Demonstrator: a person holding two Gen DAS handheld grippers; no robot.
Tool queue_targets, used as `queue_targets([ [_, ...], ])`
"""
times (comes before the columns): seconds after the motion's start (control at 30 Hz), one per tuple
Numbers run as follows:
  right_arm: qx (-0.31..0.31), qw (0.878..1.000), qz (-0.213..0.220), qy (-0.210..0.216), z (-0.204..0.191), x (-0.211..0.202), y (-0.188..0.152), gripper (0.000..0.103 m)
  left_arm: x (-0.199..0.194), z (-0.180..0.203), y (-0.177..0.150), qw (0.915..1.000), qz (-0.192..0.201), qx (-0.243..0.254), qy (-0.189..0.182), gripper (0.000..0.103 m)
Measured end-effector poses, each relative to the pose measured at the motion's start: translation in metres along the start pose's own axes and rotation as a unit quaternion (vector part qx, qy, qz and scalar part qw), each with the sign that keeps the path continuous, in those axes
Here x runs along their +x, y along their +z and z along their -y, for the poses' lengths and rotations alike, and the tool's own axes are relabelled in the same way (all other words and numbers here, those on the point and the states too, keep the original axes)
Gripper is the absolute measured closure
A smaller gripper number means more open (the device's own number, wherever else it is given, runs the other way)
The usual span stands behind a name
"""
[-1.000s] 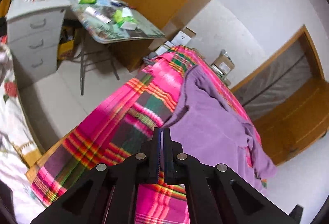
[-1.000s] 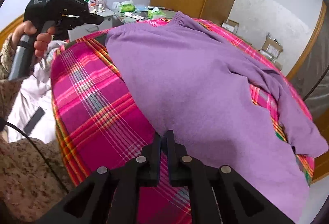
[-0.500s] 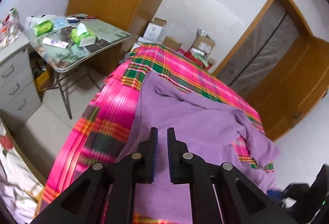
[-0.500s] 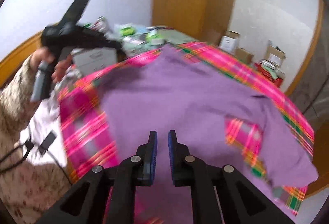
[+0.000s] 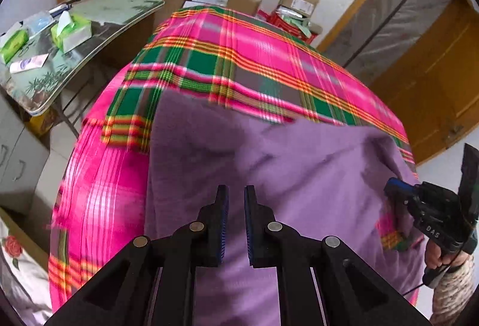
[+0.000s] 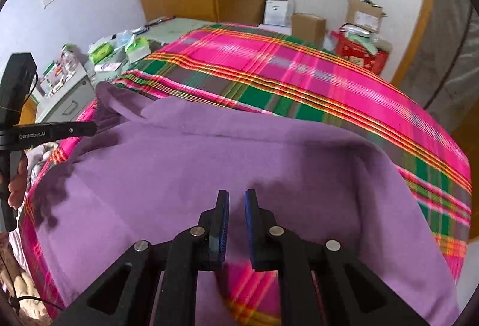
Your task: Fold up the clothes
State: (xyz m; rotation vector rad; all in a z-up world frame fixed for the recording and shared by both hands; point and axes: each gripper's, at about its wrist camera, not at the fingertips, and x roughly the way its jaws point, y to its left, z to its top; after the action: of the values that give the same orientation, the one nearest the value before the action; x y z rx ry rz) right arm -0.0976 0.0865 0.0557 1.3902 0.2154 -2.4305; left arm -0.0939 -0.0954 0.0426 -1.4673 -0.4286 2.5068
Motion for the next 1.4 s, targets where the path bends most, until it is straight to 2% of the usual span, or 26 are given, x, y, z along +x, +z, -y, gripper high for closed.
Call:
queue_targets([
  [0.23, 0.001, 1.000, -0.023, -0.010, 0.014, 0.046, 0.028, 0.092, 0.018, -0.013, 0.031, 0.9995, 0.019, -0.017, 0.019, 0.093],
  [0.33, 0.014, 1.000, -0.007, -0.025, 0.023, 0.053, 0.030, 0.092, 0.026, -0.019, 0.041, 0.9989, 0.030, -0.029, 0.020, 0.093],
  [0.47, 0.020, 0.998, 0.008, -0.051, 0.033, 0.062, 0.040, 0.092, 0.041, -0.033, 0.053, 0.9974, 0.023, -0.067, 0.012, 0.093],
  [0.77, 0.001, 0.995, 0.022, -0.100, 0.038, 0.086, 0.071, 0.092, 0.049, -0.038, 0.059, 0.9968, 0.030, -0.070, 0.020, 0.093],
  [0.93, 0.022, 0.992, 0.013, -0.121, 0.050, 0.094, 0.082, 0.092, 0.049, -0.036, 0.060, 0.9969, 0.033, -0.066, 0.028, 0.093],
  [1.13, 0.068, 0.992, 0.044, -0.097, 0.073, 0.043, 0.069, 0.092, 0.026, -0.021, 0.051, 0.9968, 0.054, -0.045, 0.039, 0.093],
  [1.2, 0.096, 0.990, 0.060, -0.082, 0.086, 0.018, 0.058, 0.092, 0.017, -0.015, 0.048, 0.9970, 0.059, -0.043, 0.027, 0.093],
  [1.4, 0.150, 0.981, 0.101, -0.075, 0.116, -0.062, -0.004, 0.087, -0.006, 0.030, 0.028, 0.9980, 0.061, 0.014, 0.007, 0.093],
])
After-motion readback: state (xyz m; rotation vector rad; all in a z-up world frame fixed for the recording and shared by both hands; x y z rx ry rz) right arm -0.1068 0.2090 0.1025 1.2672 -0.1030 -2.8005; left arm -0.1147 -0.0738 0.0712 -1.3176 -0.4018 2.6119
